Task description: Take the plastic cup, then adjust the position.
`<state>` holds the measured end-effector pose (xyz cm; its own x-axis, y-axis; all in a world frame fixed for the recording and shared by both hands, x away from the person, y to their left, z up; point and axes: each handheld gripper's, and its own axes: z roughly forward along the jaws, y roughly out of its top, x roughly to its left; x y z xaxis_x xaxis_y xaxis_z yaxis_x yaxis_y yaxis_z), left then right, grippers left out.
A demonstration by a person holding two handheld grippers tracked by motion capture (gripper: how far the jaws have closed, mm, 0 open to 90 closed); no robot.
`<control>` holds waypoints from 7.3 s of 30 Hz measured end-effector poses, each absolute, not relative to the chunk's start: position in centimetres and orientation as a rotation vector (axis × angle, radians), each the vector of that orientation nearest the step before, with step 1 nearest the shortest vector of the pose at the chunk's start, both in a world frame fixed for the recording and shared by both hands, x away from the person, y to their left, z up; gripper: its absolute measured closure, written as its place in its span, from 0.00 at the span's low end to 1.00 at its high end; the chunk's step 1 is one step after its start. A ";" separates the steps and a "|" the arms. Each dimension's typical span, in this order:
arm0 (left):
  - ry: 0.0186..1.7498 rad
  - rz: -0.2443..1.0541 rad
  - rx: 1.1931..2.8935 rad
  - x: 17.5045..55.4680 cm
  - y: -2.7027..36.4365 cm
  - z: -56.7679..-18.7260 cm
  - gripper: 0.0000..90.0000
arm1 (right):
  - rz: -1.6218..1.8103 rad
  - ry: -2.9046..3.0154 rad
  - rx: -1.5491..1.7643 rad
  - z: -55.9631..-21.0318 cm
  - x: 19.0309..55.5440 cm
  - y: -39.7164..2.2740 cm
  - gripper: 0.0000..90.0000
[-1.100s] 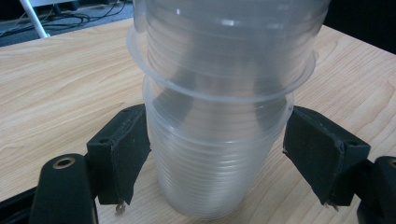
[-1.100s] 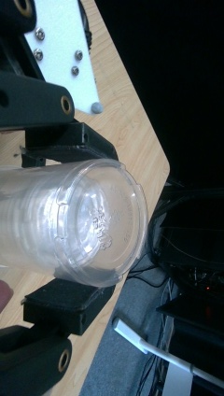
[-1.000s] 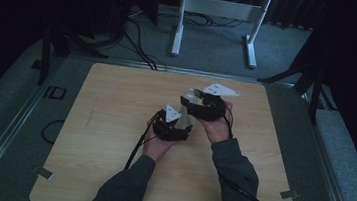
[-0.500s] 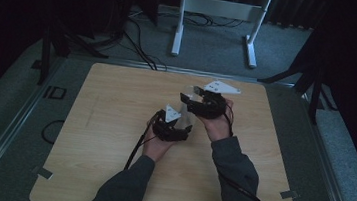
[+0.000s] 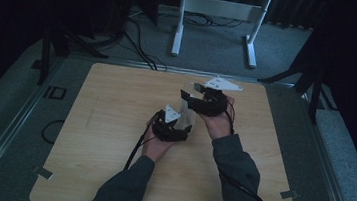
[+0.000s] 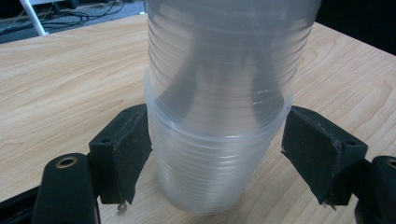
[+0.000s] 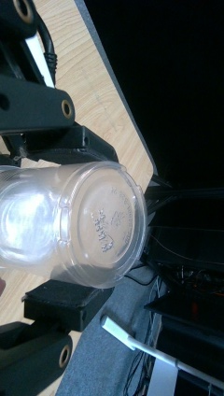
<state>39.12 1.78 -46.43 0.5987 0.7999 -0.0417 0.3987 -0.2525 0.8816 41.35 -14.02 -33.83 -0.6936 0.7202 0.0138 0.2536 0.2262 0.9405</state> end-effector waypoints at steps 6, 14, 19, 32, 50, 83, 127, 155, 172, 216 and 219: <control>0.969 0.524 1.868 39.1 1.8 -46.5 0.27 | 1.472 2.073 0.885 -33.3 41.2 -14.0 0.45; 0.973 0.522 1.865 39.0 1.8 -46.5 0.27 | 1.481 2.054 0.876 -32.3 41.0 -14.3 0.46; 0.973 0.520 1.858 39.0 1.8 -46.4 0.27 | 1.504 2.043 0.866 -31.6 40.7 -14.4 0.46; 0.974 0.523 1.859 38.9 1.9 -46.4 0.27 | 1.532 2.025 0.859 -30.8 40.5 -14.8 0.46; 0.974 0.516 1.851 38.7 2.4 -46.3 0.27 | 1.530 1.964 0.869 -29.2 39.2 -17.2 0.46; 0.959 0.523 1.809 37.3 4.0 -45.9 0.27 | 1.437 1.930 1.057 -32.9 38.8 -22.1 0.46; 0.723 0.543 1.857 35.0 0.6 -44.6 0.27 | 1.563 1.955 1.327 -40.5 37.2 -24.4 0.46; 0.636 0.506 1.844 34.7 -2.2 -44.5 0.27 | 1.727 1.927 1.460 -41.6 36.9 -24.2 0.46; 0.644 0.503 1.831 35.3 -3.7 -45.1 0.27 | 1.850 1.909 1.555 -42.2 37.1 -24.7 0.46; 0.641 0.511 1.857 35.3 -3.6 -45.1 0.31 | 1.948 1.990 1.533 -42.2 37.5 -25.3 0.34; 0.640 0.508 1.858 35.3 -3.2 -45.0 0.31 | 1.944 2.014 1.509 -42.2 37.4 -25.3 0.33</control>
<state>35.34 -3.24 -44.98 0.7660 0.6410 0.0481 0.1917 -0.2992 0.9347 37.40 -25.26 -42.22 -0.5489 0.5772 0.6046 0.6245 -0.1976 0.7556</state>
